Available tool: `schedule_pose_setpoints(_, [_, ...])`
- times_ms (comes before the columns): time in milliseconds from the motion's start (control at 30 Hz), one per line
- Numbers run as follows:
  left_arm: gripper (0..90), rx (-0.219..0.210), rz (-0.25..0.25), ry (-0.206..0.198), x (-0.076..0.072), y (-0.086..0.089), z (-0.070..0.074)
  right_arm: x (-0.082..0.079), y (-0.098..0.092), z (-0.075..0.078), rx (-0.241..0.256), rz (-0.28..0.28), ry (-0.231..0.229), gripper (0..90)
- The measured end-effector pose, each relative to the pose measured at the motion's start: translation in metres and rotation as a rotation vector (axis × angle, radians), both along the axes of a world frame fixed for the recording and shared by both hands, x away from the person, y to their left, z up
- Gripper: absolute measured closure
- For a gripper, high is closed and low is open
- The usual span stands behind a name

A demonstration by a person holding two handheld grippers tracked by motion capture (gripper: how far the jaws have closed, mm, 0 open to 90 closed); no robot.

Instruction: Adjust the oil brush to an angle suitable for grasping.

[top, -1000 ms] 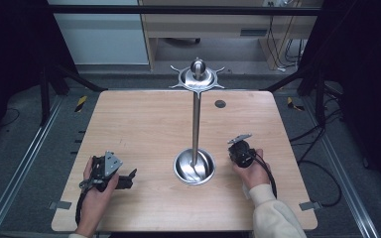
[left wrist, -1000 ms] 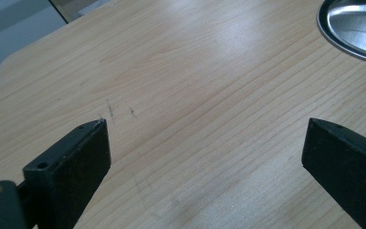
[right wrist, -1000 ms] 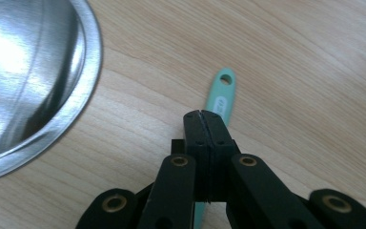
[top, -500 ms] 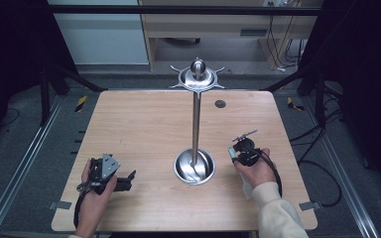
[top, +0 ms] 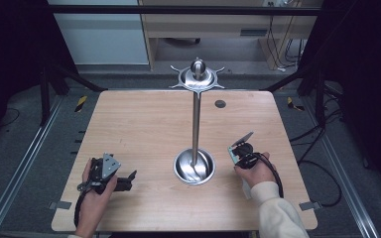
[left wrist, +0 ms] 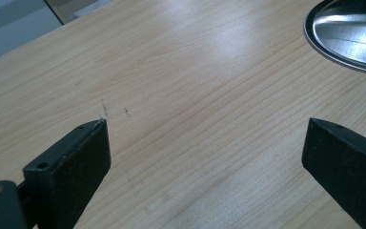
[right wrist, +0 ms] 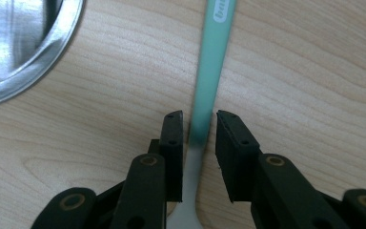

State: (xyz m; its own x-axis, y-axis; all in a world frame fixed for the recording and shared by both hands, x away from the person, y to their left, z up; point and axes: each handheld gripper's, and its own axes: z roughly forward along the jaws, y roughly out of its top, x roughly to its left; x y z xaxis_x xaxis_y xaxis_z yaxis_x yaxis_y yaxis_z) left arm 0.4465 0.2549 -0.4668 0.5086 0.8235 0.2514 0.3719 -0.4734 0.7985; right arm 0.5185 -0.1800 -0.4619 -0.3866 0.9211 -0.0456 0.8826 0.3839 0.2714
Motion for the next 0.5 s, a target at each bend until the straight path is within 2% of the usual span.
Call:
schedule_pose_setpoints(233, [2.1, 0.000, -0.001, 0.000, -0.0001, -0.0005, -0.0002, -0.0004, -0.0019, -0.0048, -0.003, -0.004, 0.032, 76.0])
schedule_pose_setpoints(467, [2.0, -0.001, -0.003, -0.001, 0.0000, -0.0006, -0.0001, 0.0007, -0.0009, -0.0047, -0.007, -0.011, 0.041, 79.7])
schedule_pose_setpoints(500, [2.1, 0.002, -0.004, 0.001, 0.0000, -0.0005, 0.0000, 0.0012, -0.0008, -0.0047, 0.001, -0.027, 0.045, 80.4])
